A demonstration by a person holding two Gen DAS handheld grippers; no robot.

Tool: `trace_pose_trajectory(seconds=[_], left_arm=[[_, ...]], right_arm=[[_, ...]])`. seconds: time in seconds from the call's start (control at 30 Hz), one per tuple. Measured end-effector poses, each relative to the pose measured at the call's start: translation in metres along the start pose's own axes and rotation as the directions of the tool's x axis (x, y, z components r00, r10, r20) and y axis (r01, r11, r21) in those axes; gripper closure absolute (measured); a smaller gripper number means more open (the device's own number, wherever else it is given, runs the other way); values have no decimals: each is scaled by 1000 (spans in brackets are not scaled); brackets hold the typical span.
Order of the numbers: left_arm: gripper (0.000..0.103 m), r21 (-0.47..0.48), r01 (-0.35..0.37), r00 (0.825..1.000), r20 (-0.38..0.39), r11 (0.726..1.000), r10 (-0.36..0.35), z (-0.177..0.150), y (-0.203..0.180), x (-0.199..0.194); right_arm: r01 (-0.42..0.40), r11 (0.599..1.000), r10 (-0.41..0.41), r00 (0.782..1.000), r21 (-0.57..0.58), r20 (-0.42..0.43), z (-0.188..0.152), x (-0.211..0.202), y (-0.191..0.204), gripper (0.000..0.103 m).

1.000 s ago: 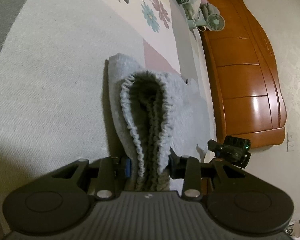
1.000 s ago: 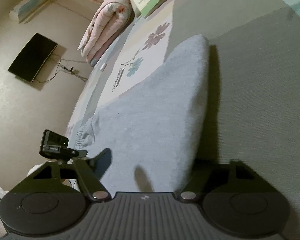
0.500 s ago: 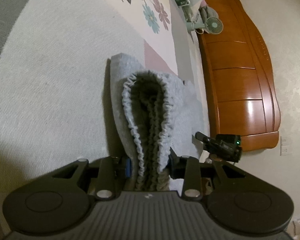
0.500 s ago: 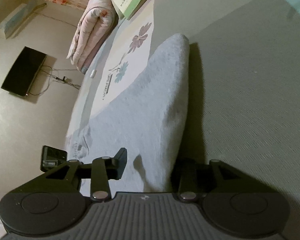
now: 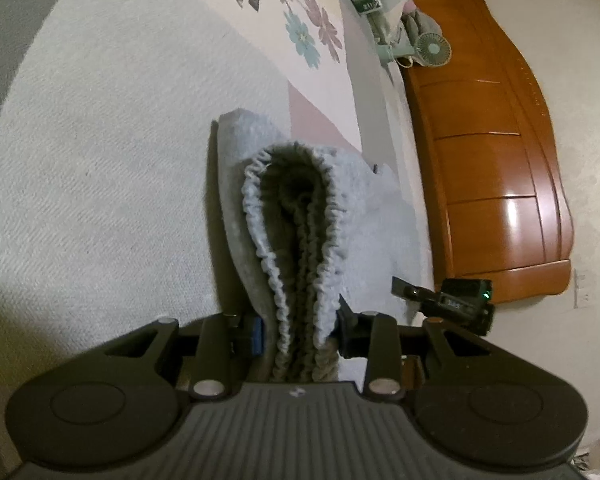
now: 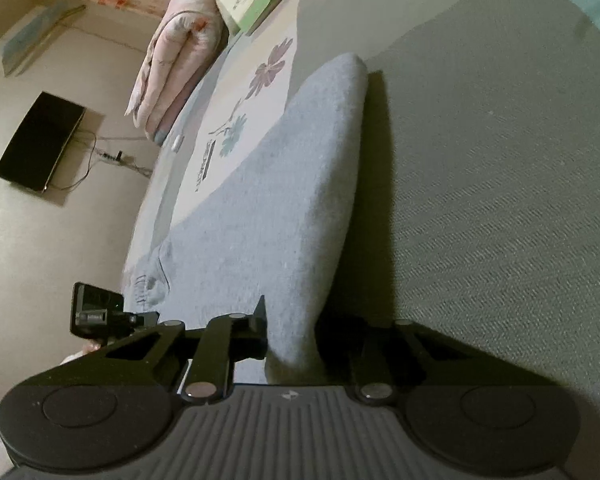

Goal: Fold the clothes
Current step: 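Hold the waistband with the left gripper while the right gripper grasps the pants beside it, then lift the held pants end and fold it over with both grippers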

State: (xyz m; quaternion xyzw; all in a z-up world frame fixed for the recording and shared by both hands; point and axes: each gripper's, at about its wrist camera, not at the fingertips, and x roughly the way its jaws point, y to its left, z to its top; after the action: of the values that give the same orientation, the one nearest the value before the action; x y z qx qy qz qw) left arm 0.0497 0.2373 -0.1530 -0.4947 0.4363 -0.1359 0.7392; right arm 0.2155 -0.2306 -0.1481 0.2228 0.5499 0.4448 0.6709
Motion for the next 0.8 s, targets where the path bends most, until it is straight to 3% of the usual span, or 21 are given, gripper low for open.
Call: trace_pose_trajectory(seconds=[0.17, 0.43, 0.7, 0.8], left_arm=[[72, 50, -55, 998, 34, 997, 53, -4, -22, -7], [72, 193, -86, 996, 52, 977, 77, 7, -78, -13], [72, 324, -62, 997, -18, 944, 71, 36, -132, 28], [73, 382, -40, 996, -61, 924, 68, 49, -156, 54]], right_arm=[[75, 994, -71, 996, -84, 49, -6, -4, 26, 86], [102, 977, -76, 987, -187, 142, -3, -27, 59, 89], [178, 958, -117, 959, -225, 259, -1, -77, 64, 89], [226, 952, -151, 933, -206, 327, -2, -108, 57, 89]])
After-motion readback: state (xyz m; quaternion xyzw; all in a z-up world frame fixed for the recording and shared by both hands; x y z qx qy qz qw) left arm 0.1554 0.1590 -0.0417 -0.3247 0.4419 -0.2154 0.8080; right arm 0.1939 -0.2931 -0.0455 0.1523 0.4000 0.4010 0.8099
